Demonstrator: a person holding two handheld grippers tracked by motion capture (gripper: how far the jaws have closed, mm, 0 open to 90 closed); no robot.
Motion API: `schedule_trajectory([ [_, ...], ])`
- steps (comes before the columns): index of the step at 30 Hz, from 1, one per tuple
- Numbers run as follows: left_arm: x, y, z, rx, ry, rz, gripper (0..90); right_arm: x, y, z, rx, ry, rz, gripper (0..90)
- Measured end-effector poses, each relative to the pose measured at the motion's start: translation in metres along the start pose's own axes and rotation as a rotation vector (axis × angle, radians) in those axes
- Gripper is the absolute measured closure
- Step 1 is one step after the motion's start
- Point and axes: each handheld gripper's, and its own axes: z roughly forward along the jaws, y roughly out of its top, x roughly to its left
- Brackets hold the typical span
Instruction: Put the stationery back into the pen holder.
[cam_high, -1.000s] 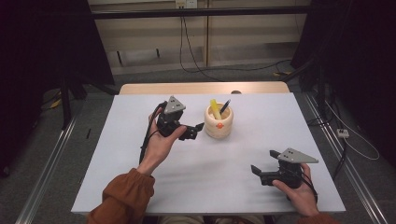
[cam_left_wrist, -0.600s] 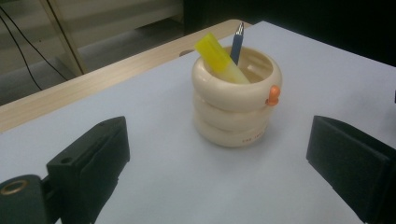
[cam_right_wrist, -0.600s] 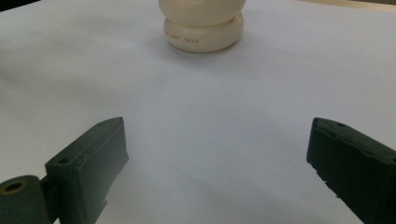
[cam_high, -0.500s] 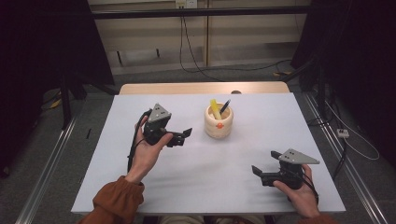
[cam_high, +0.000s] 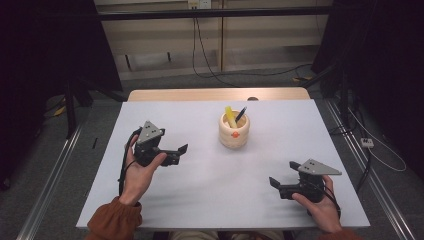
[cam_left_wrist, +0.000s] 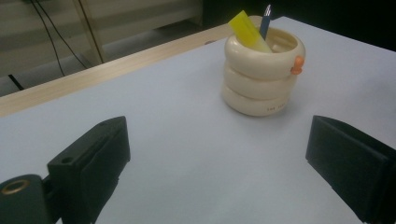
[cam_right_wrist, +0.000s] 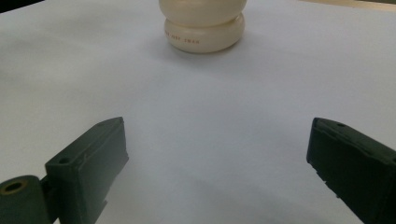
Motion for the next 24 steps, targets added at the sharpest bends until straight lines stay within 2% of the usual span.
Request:
schedule_trajectory([
  [6,0.002,-0.008,-0.012,-0.009,0.019,-0.005,6.4,0.0,0.0,0.0,0.0,0.001,-0.002,4.6],
  [9,0.002,-0.013,-0.017,0.001,0.028,0.004,6.6,0.0,0.0,0.001,0.0,0.002,-0.002,4.6],
  [19,-0.003,-0.03,-0.037,0.011,0.054,-0.023,6.5,0.001,0.001,0.002,0.002,0.003,-0.007,4.6],
  [24,-0.003,-0.041,-0.044,0.027,0.059,-0.022,6.4,0.001,0.001,0.002,0.001,0.003,-0.007,4.6],
])
